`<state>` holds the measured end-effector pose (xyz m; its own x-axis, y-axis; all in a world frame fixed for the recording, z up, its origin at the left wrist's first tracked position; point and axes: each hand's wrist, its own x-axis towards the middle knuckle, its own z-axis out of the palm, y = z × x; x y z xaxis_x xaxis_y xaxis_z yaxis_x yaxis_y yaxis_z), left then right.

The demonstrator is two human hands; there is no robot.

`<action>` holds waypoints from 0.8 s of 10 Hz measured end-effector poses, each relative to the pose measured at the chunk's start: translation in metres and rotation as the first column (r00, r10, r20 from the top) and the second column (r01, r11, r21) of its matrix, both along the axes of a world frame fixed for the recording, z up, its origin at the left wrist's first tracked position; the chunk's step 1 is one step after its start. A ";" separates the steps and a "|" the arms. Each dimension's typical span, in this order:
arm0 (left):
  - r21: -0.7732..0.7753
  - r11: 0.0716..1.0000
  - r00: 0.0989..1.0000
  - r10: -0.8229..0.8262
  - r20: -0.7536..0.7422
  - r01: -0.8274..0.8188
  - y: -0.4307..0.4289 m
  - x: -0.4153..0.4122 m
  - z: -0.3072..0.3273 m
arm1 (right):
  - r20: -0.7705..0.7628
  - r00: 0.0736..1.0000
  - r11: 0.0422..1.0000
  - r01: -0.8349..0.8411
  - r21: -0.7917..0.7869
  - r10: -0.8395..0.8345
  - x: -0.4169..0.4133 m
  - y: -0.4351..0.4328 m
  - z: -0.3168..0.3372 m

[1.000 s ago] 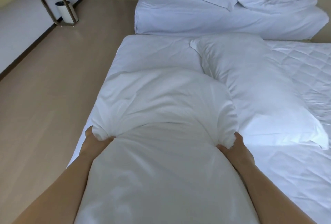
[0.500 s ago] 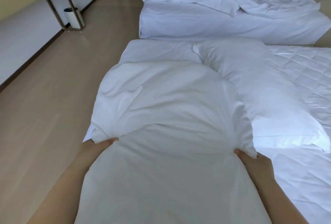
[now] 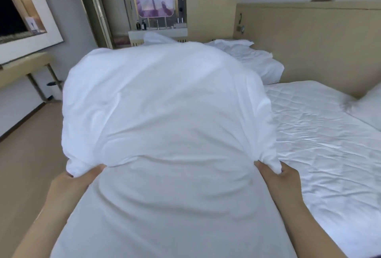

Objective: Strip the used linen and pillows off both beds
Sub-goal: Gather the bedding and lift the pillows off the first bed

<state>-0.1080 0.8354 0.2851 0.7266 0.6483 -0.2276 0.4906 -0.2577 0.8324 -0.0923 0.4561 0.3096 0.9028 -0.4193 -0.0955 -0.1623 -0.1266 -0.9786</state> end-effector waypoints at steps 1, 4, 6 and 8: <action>-0.106 0.987 0.983 -0.100 0.153 0.117 -0.120 -0.028 0.070 | 0.059 0.995 0.996 0.086 -0.005 -0.086 -0.034 -0.072 0.012; -0.151 0.902 0.909 -0.378 0.174 0.404 -0.297 0.016 0.057 | -0.043 0.926 0.927 0.374 -0.026 -0.375 -0.086 -0.226 -0.001; -0.144 0.843 0.855 -0.507 0.108 0.518 -0.418 0.097 0.029 | -0.071 0.867 0.866 0.480 -0.140 -0.493 -0.058 -0.325 0.001; -0.255 0.776 0.816 -0.560 0.143 0.577 -0.528 0.206 0.034 | -0.070 0.869 0.858 0.467 -0.215 -0.490 0.032 -0.406 0.029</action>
